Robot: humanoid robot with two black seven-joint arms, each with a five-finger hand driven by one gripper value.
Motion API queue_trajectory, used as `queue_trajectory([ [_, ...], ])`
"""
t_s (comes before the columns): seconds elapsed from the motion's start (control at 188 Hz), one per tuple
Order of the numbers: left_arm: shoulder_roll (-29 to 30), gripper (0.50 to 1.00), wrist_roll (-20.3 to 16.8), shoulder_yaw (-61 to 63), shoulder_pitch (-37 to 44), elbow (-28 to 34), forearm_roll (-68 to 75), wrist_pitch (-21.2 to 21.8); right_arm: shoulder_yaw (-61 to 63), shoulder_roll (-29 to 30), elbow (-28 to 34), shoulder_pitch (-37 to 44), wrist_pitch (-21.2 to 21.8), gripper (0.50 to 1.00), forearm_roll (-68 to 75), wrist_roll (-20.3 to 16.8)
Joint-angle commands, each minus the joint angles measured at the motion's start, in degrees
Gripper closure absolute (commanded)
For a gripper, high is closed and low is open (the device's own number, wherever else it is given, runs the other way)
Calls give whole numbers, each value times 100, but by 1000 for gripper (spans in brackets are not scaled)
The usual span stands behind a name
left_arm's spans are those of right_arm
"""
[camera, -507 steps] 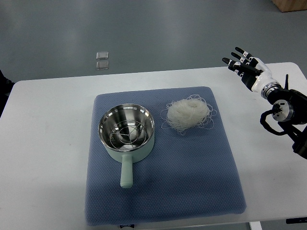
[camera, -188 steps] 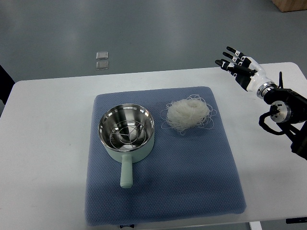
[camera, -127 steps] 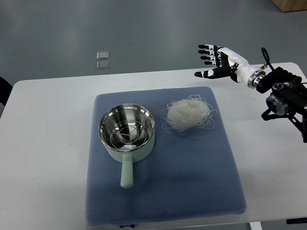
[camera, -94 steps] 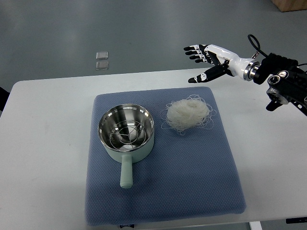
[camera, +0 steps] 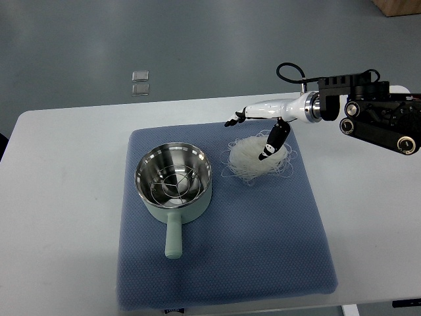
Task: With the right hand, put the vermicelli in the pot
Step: 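Reach the right hand over the white vermicelli bundle and lower it, then close the right hand fingers around the white vermicelli bundle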
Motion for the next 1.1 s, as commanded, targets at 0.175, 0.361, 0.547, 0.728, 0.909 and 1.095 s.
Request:
queue_trajectory([
  [0.175, 0, 500, 0, 6, 0, 0, 0, 0, -425, 338, -374, -61, -180, 583, -33, -581],
  [0.361, 0, 500, 0, 14, 0, 0, 0, 0, -548, 522, -620, -184, -276, 583, -33, -695],
  [0.547, 0, 500, 0, 14, 0, 0, 0, 0, -548, 689, -734, -298, -329, 589, -41, -818],
  [0.728, 0, 500, 0, 14, 0, 8, 0, 0, -697, 918, -822, -289, -531, 630, -33, -845],
  [0.909, 0, 500, 0, 14, 0, 8, 0, 17, -882, 962, -901, -298, -610, 836, -33, -845],
  [1.095, 0, 500, 0, 14, 0, 8, 0, 17, -908, 979, -1042, -245, -690, 1000, -24, -889],
])
